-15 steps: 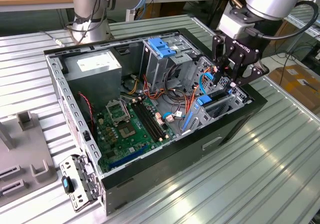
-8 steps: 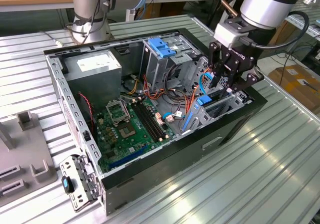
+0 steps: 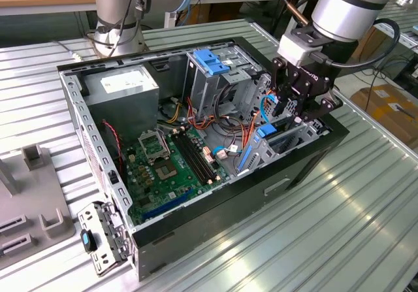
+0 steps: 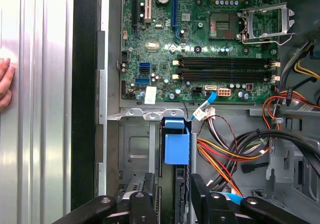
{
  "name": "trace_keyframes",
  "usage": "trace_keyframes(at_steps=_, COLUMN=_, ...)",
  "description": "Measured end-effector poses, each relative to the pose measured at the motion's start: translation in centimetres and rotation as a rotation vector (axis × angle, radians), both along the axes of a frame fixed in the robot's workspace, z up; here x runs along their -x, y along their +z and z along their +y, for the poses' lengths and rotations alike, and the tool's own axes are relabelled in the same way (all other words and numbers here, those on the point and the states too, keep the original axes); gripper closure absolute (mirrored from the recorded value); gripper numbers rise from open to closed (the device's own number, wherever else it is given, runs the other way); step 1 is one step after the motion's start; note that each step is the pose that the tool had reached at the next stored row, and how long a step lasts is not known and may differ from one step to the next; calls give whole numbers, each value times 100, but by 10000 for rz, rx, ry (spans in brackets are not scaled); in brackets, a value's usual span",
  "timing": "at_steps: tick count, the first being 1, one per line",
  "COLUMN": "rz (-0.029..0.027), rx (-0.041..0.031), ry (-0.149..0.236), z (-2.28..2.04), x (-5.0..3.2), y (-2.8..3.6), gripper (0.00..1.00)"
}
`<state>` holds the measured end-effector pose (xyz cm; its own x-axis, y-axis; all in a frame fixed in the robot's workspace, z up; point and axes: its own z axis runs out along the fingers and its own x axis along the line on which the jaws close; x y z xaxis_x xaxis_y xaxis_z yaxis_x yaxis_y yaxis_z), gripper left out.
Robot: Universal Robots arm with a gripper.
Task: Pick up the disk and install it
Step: 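Insert the first disk wire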
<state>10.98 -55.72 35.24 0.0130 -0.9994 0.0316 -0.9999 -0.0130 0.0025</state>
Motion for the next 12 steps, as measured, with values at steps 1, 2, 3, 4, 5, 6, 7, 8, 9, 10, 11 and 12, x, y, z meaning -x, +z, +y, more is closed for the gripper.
trace_keyframes(at_steps=1, rz=0, rx=0, ry=0, z=0, x=0, y=0, gripper=58)
trace_keyframes(at_steps=2, rz=0, rx=0, ry=0, z=0, x=0, y=0, gripper=58)
trace_keyframes(at_steps=3, rz=0, rx=0, ry=0, z=0, x=0, y=0, gripper=58)
trace_keyframes(at_steps=4, rz=0, rx=0, ry=0, z=0, x=0, y=-1, gripper=58)
trace_keyframes(at_steps=5, rz=0, rx=0, ry=0, z=0, x=0, y=-1, gripper=58)
trace_keyframes(at_steps=6, rz=0, rx=0, ry=0, z=0, x=0, y=-1, gripper=58)
trace_keyframes(at_steps=7, rz=0, rx=0, ry=0, z=0, x=0, y=-1, gripper=58)
trace_keyframes(at_steps=8, rz=0, rx=0, ry=0, z=0, x=0, y=28, gripper=58)
trace_keyframes(at_steps=9, rz=0, rx=3, ry=0, z=0, x=0, y=58, gripper=58)
trace_keyframes(at_steps=10, rz=0, rx=3, ry=0, z=0, x=0, y=71, gripper=58)
trace_keyframes(at_steps=11, rz=0, rx=4, ry=0, z=0, x=0, y=85, gripper=58)
trace_keyframes(at_steps=12, rz=0, rx=5, ry=0, z=0, x=0, y=109, gripper=58)
